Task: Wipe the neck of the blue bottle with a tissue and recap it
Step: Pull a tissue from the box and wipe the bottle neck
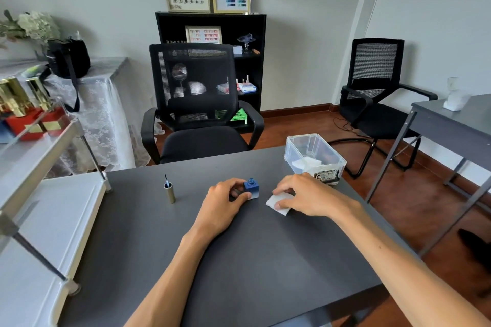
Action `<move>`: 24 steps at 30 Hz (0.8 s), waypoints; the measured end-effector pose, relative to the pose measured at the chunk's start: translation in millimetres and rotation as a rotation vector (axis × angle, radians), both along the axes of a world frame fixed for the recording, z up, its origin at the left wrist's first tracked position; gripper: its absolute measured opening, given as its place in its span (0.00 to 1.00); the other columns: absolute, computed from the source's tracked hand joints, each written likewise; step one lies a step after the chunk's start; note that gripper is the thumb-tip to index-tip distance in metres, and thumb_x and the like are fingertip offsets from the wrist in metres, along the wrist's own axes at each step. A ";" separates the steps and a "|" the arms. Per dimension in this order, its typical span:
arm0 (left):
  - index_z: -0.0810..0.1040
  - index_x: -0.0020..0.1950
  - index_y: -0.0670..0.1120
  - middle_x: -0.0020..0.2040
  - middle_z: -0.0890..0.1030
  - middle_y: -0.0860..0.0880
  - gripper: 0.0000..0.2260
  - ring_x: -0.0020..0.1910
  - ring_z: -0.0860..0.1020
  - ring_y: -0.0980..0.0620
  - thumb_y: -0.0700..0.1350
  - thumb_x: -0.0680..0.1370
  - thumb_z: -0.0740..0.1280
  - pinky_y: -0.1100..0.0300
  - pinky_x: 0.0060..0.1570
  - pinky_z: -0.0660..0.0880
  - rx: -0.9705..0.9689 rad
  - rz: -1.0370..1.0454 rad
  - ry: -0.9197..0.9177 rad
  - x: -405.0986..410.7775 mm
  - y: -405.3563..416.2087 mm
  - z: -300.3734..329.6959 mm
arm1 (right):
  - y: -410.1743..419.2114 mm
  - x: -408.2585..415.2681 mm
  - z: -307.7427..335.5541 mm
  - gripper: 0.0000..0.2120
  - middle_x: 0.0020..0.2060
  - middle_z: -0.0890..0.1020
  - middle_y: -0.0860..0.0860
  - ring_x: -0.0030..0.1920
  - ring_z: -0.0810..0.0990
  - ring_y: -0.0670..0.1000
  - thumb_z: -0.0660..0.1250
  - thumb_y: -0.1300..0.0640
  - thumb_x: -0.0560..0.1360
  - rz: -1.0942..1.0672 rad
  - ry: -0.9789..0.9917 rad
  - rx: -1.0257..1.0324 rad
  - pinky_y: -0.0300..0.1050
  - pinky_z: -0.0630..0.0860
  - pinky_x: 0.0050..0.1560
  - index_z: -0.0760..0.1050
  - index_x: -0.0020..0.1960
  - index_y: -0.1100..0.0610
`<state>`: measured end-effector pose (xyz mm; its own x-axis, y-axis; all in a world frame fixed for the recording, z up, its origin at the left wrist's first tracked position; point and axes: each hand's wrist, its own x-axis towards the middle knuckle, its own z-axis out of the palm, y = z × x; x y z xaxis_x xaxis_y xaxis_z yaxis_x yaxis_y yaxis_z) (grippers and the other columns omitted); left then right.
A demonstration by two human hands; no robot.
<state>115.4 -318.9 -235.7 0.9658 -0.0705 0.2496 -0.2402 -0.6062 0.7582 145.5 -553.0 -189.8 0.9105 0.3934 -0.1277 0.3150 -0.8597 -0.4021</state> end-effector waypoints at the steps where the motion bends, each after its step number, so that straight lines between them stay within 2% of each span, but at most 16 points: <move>1: 0.77 0.53 0.61 0.44 0.80 0.62 0.07 0.46 0.77 0.65 0.50 0.78 0.71 0.71 0.46 0.72 -0.001 -0.002 -0.001 -0.2 0.1 0.0 | -0.3 -0.9 -2.3 0.19 0.61 0.77 0.40 0.60 0.75 0.46 0.72 0.44 0.74 0.003 -0.007 0.011 0.46 0.72 0.62 0.80 0.64 0.47; 3: 0.78 0.54 0.60 0.44 0.80 0.62 0.07 0.46 0.77 0.65 0.50 0.78 0.71 0.71 0.46 0.72 -0.003 -0.002 0.000 -0.2 0.4 -0.4 | -0.3 -2.3 -7.7 0.15 0.58 0.78 0.39 0.57 0.76 0.46 0.72 0.46 0.75 0.015 -0.055 0.046 0.45 0.72 0.60 0.82 0.61 0.48; 5: 0.79 0.55 0.58 0.44 0.80 0.63 0.07 0.47 0.77 0.66 0.50 0.78 0.71 0.70 0.47 0.73 -0.003 0.001 0.002 0.2 0.8 -1.4 | -0.5 -5.2 -13.1 0.06 0.53 0.80 0.39 0.53 0.78 0.45 0.71 0.49 0.77 0.037 -0.130 0.084 0.45 0.75 0.56 0.84 0.52 0.47; 7: 0.79 0.56 0.57 0.44 0.80 0.64 0.08 0.46 0.77 0.65 0.50 0.78 0.71 0.68 0.49 0.74 -0.001 0.005 0.003 -0.1 0.7 -1.8 | -0.5 -8.4 -17.6 0.06 0.49 0.80 0.40 0.51 0.77 0.45 0.69 0.50 0.78 0.064 -0.220 0.085 0.47 0.76 0.54 0.84 0.47 0.47; 10: 0.80 0.57 0.57 0.45 0.80 0.63 0.09 0.46 0.79 0.63 0.50 0.78 0.71 0.65 0.51 0.76 0.002 0.008 -0.002 0.4 1.2 -2.3 | 2.7 -9.8 -21.7 0.08 0.49 0.80 0.40 0.50 0.77 0.43 0.67 0.48 0.79 0.026 -0.320 0.184 0.40 0.74 0.52 0.85 0.50 0.47; 13: 0.80 0.58 0.56 0.46 0.80 0.62 0.09 0.46 0.79 0.62 0.50 0.78 0.71 0.64 0.51 0.76 0.004 0.002 -0.001 0.8 1.3 -2.7 | 12.0 -8.9 -18.8 0.07 0.43 0.84 0.43 0.39 0.82 0.44 0.68 0.50 0.80 -0.107 -0.259 0.503 0.34 0.75 0.40 0.84 0.53 0.48; 16: 0.80 0.57 0.57 0.46 0.80 0.62 0.09 0.46 0.78 0.64 0.51 0.78 0.71 0.66 0.50 0.75 -0.002 0.005 0.004 1.4 1.7 -3.3 | 20.4 -4.5 -15.3 0.09 0.42 0.86 0.47 0.35 0.84 0.46 0.68 0.55 0.80 -0.193 -0.199 0.655 0.34 0.77 0.35 0.84 0.57 0.51; 19: 0.80 0.57 0.56 0.45 0.80 0.63 0.09 0.46 0.77 0.65 0.50 0.78 0.71 0.66 0.50 0.75 0.001 0.006 0.002 2.3 1.4 -3.4 | 23.7 -1.3 -12.4 0.13 0.43 0.87 0.46 0.40 0.84 0.47 0.67 0.58 0.79 -0.192 -0.142 0.606 0.40 0.80 0.44 0.80 0.63 0.50; 20: 0.80 0.58 0.56 0.45 0.80 0.63 0.09 0.45 0.78 0.65 0.50 0.78 0.71 0.65 0.50 0.75 0.001 0.007 0.002 2.5 1.4 -3.3 | 24.5 -0.7 -11.6 0.13 0.43 0.87 0.43 0.43 0.83 0.46 0.67 0.58 0.79 -0.194 -0.158 0.567 0.38 0.79 0.46 0.79 0.62 0.48; 22: 0.80 0.58 0.56 0.45 0.80 0.63 0.09 0.45 0.78 0.63 0.50 0.78 0.71 0.64 0.50 0.76 0.000 0.008 0.003 2.4 1.3 -3.1 | 27.6 -1.7 -8.8 0.11 0.43 0.85 0.41 0.44 0.83 0.44 0.69 0.57 0.77 -0.219 -0.234 0.512 0.33 0.75 0.43 0.79 0.58 0.47; 24: 0.80 0.58 0.56 0.46 0.81 0.62 0.09 0.46 0.79 0.62 0.50 0.78 0.71 0.63 0.51 0.77 0.001 0.008 0.006 2.3 1.1 -3.4 | 31.9 -1.8 -6.0 0.07 0.41 0.85 0.44 0.41 0.82 0.46 0.70 0.58 0.76 -0.227 -0.318 0.467 0.37 0.77 0.39 0.83 0.53 0.49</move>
<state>117.7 -317.8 -239.1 0.9678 -0.0627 0.2436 -0.2305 -0.6092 0.7588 143.7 -521.0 -195.7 0.9434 0.1339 0.3033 0.3110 -0.6747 -0.6693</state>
